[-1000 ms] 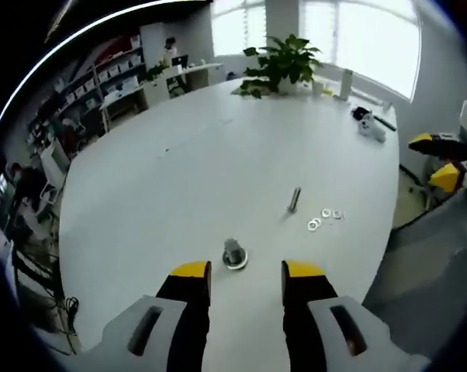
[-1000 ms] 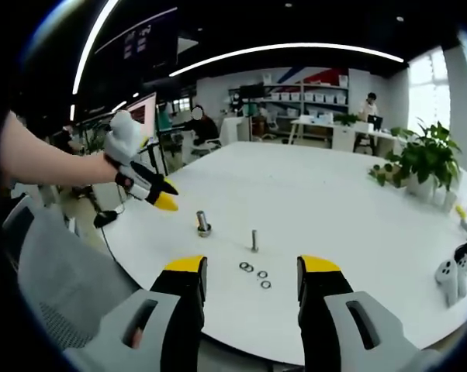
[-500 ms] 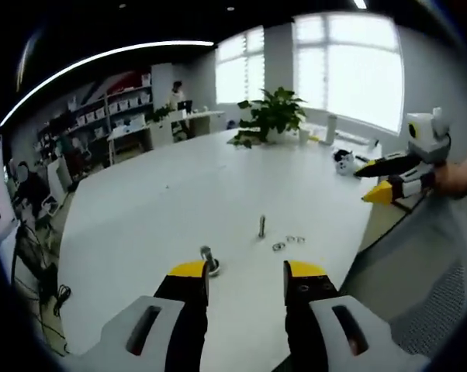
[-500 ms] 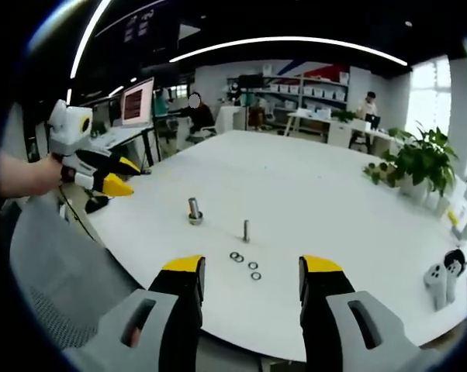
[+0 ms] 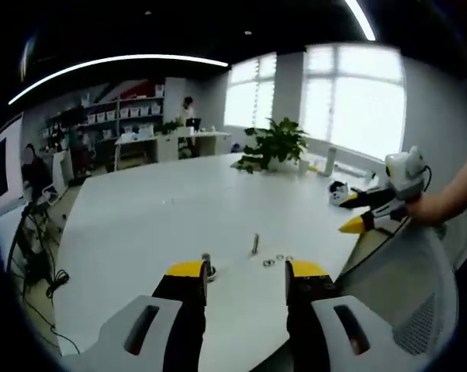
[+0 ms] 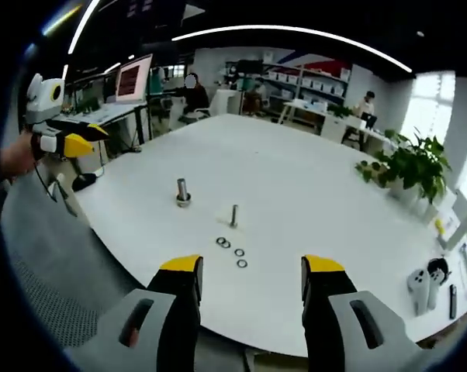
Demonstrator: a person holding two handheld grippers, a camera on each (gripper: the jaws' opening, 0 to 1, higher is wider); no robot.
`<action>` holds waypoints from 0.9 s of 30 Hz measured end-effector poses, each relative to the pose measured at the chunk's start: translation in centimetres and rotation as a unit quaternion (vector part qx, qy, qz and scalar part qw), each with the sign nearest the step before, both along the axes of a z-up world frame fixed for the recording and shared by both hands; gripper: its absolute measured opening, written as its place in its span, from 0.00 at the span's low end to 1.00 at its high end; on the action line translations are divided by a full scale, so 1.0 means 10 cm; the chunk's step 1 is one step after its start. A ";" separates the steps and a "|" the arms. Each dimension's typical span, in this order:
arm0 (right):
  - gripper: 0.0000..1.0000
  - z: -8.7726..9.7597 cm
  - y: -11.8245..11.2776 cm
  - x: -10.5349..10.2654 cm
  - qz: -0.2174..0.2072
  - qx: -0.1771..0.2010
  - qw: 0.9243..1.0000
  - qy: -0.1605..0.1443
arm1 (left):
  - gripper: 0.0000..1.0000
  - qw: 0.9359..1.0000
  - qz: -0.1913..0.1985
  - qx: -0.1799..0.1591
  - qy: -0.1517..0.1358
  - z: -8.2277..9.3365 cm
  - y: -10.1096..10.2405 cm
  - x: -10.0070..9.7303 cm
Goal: Place the washer onto the threaded stud by aligning its center hole with the stud, sliding it down to the base, and recovering from edge contact or off-axis alignment until the washer reaches the visible bottom stop.
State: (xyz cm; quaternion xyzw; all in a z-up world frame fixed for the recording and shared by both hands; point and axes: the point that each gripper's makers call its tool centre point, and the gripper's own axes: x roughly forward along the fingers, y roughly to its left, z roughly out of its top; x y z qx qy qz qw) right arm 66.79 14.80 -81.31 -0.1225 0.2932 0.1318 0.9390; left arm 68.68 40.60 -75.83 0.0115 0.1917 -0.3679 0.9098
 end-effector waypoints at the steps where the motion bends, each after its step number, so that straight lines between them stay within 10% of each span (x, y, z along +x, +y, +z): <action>1: 0.54 -0.01 0.00 0.00 0.000 -0.002 1.000 0.002 | 0.38 1.000 -0.002 0.001 -0.001 -0.03 0.00 -0.02; 27: 0.53 -0.20 0.24 0.07 0.078 -0.082 0.990 0.088 | 0.38 1.000 0.002 -0.015 -0.005 -0.01 0.05 -0.02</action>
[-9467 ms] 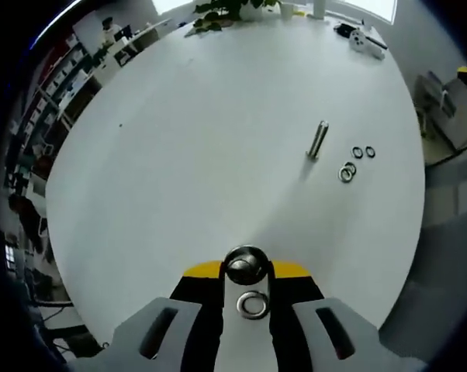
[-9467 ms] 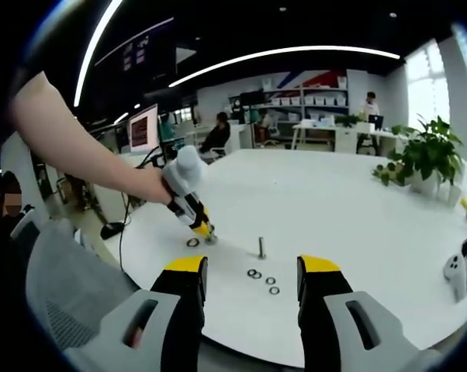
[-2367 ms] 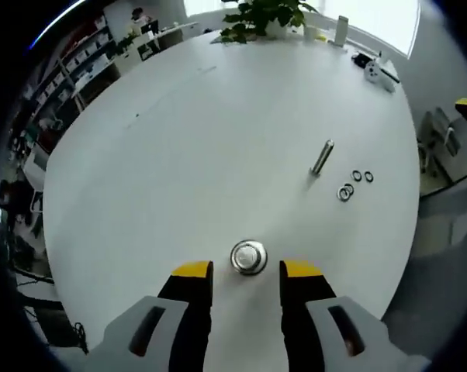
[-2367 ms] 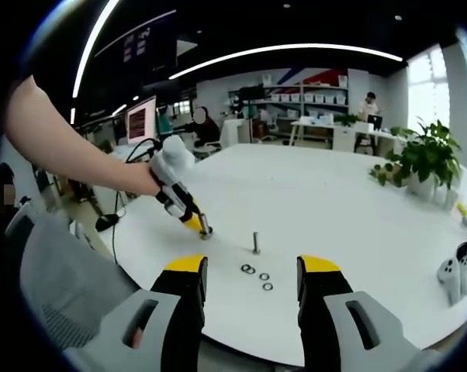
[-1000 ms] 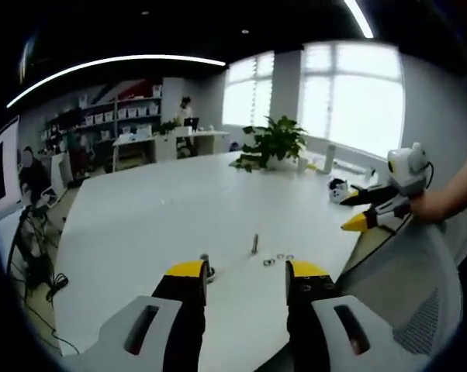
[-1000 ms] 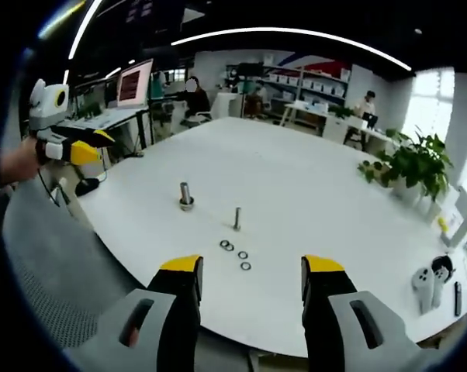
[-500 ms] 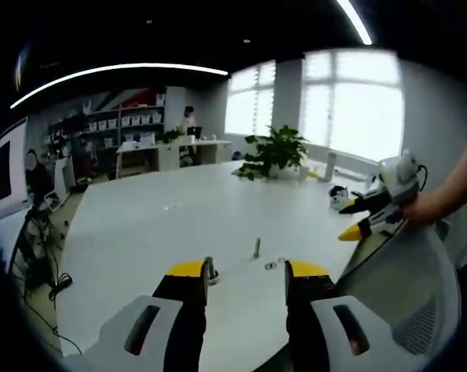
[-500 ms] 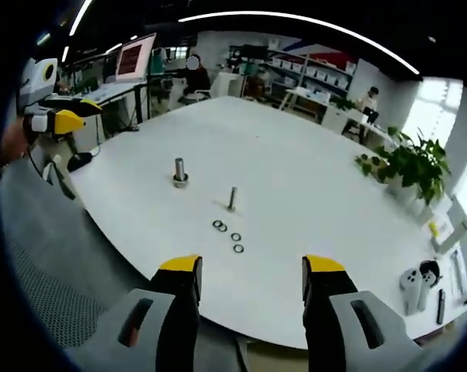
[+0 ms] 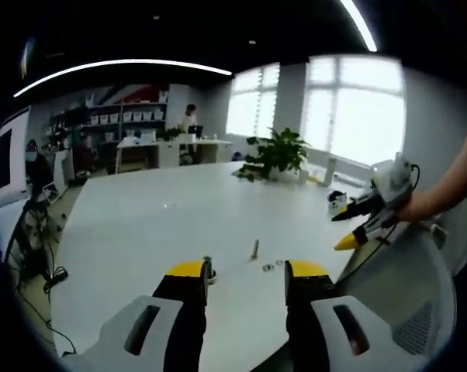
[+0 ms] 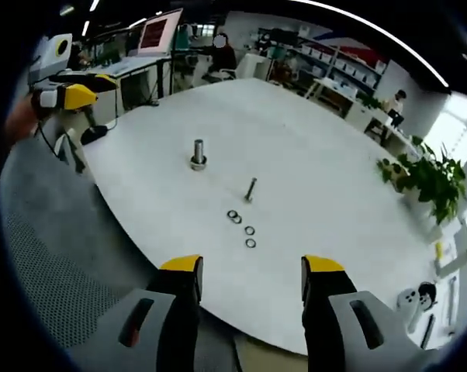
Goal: Place the washer onto the threaded stud by aligning its center hole with the stud, sliding it down to the base, and recovering from edge contact or off-axis alignment until the washer reaches the visible bottom stop.
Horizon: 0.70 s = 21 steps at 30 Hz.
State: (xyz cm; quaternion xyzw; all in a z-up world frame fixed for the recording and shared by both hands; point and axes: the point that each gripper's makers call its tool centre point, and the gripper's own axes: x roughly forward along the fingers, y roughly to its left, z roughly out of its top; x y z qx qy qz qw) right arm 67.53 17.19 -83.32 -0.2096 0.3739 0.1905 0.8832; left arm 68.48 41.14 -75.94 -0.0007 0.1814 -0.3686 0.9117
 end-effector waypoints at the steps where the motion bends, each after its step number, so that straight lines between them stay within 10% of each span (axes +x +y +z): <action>1: 0.53 -0.01 0.02 0.04 0.002 -0.001 1.000 0.002 | 0.38 1.000 0.000 -0.001 -0.001 0.01 0.00 0.00; 21: 0.49 -0.66 0.18 0.31 0.024 -0.004 0.995 0.093 | 0.38 1.000 0.004 0.013 0.008 -0.07 0.04 0.00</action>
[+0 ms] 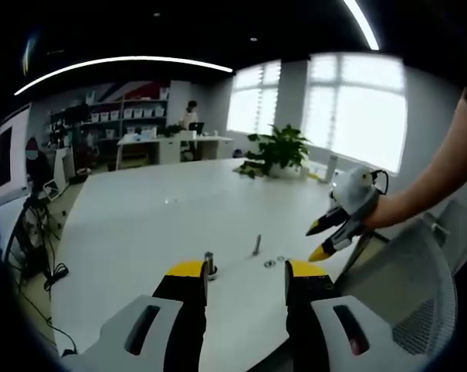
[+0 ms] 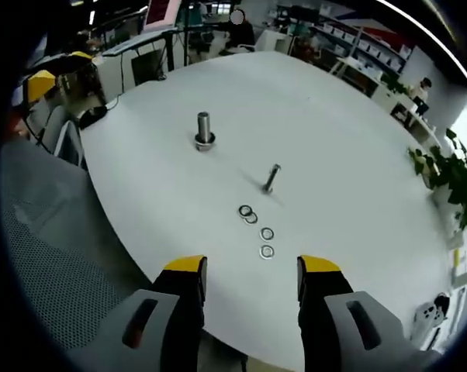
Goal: Place the washer onto the threaded stud by aligning its center hole with the stud, sliding it down to the base, and recovering from edge contact or off-axis alignment until the washer reaches the visible bottom stop.
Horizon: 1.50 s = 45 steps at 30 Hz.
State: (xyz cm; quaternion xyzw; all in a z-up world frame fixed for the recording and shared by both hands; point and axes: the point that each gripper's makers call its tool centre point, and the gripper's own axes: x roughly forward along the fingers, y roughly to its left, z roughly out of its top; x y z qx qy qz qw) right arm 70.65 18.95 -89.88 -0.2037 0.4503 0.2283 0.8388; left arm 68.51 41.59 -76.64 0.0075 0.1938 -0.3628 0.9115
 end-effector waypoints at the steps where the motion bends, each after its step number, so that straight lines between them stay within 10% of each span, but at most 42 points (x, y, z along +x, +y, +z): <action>1: 0.49 -0.02 0.01 0.02 0.004 -0.002 1.000 0.005 | 0.38 1.000 0.002 0.004 0.001 -0.01 0.01 0.00; 45: 0.44 -0.38 -0.05 0.19 0.015 -0.008 0.998 0.053 | 0.37 0.998 -0.003 0.057 0.001 -0.13 -0.02 -0.02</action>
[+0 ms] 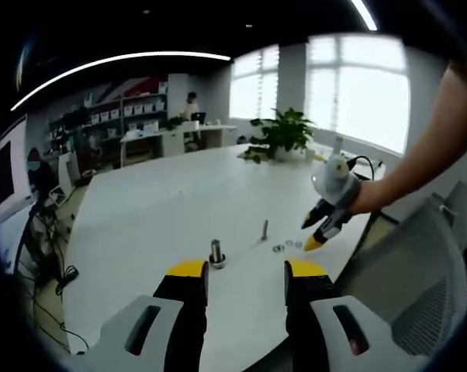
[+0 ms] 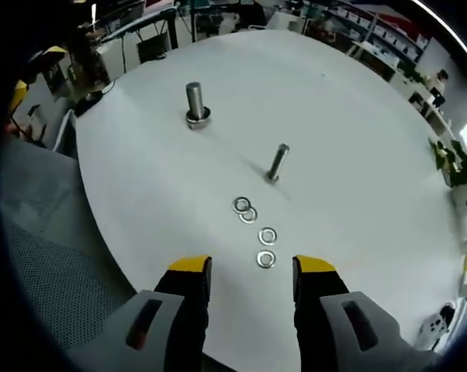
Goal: Place the washer onto the threaded stud by aligning its center hole with the stud, sliding it down to the base, and recovering from edge contact or off-axis alignment until the washer reaches the visible bottom stop.
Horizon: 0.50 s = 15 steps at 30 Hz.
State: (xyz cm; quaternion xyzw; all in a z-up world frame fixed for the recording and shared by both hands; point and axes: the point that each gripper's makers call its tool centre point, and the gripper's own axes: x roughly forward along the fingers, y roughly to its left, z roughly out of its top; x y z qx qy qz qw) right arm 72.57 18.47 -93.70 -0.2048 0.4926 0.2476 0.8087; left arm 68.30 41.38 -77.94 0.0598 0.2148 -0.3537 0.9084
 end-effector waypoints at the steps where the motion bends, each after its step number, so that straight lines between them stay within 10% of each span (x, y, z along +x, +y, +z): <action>1: 0.44 0.00 0.00 0.00 0.000 0.000 1.000 0.000 | 0.37 1.000 0.000 0.000 -0.001 0.00 0.00 0.00; 15: 0.44 0.08 0.02 0.11 -0.005 0.003 1.000 -0.010 | 0.37 1.000 0.009 -0.009 -0.001 0.02 0.04 0.02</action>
